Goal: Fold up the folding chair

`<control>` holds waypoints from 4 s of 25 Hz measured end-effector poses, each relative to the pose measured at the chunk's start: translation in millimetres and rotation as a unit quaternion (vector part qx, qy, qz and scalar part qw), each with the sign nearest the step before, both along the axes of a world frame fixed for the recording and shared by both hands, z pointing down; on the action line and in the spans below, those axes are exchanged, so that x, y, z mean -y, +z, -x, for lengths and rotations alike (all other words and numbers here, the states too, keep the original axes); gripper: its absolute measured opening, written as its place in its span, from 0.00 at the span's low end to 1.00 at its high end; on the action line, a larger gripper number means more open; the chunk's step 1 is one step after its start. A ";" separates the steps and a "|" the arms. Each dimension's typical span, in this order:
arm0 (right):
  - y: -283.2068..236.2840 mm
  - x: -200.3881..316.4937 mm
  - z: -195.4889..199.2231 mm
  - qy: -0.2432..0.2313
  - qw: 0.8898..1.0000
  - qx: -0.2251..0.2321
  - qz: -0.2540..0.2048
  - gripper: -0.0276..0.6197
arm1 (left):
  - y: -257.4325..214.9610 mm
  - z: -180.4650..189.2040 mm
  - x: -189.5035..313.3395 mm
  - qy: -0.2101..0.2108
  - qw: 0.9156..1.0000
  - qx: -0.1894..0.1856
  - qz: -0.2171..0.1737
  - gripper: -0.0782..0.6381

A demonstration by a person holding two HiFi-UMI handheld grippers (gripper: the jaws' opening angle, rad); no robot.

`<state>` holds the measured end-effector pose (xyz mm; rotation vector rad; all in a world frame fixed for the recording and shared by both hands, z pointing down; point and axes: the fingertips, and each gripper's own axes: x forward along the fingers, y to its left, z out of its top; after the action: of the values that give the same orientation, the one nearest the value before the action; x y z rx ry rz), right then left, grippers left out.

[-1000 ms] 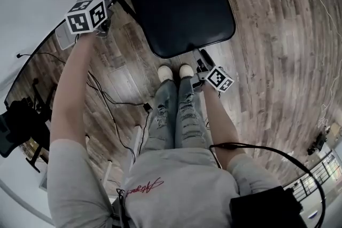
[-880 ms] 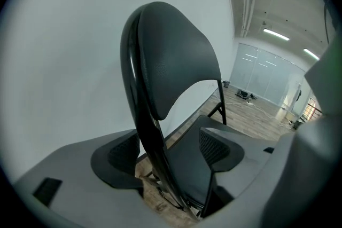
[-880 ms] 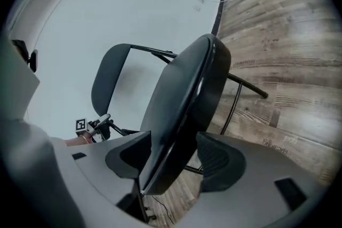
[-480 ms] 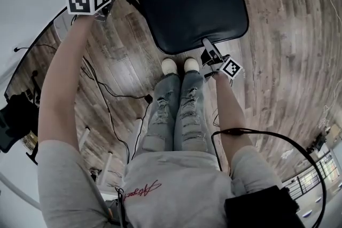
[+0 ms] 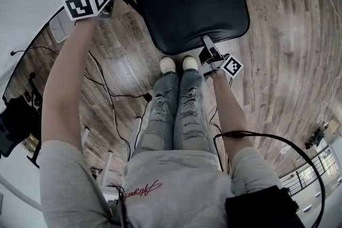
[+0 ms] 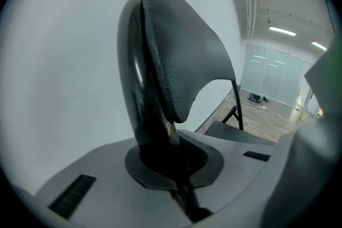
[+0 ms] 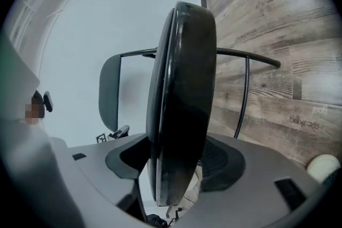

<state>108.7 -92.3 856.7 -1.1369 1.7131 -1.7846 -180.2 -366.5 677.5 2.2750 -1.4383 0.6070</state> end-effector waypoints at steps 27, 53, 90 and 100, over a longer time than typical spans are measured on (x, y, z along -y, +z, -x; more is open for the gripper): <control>-228.3 202.1 56.5 0.152 0.950 0.028 0.270 0.45 | -113.0 14.1 68.4 -0.007 0.998 0.003 -0.058 0.13; -282.8 392.3 155.2 0.055 0.963 0.030 0.264 0.28 | -136.8 41.5 142.0 -0.026 0.995 0.045 -0.084 0.13; -451.0 274.4 164.4 -0.140 0.804 -0.394 -0.423 0.09 | -232.4 38.0 -42.4 -0.201 0.937 -0.172 -0.228 0.47; -562.4 100.8 150.4 -0.076 0.749 -0.436 -0.492 0.08 | -360.6 -40.9 -191.4 -0.110 0.929 -0.177 -0.306 0.19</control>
<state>-41.7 -193.1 294.3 -1.3387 2.7528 -0.0464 -139.3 -175.1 316.9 2.4213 -1.8266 -0.3685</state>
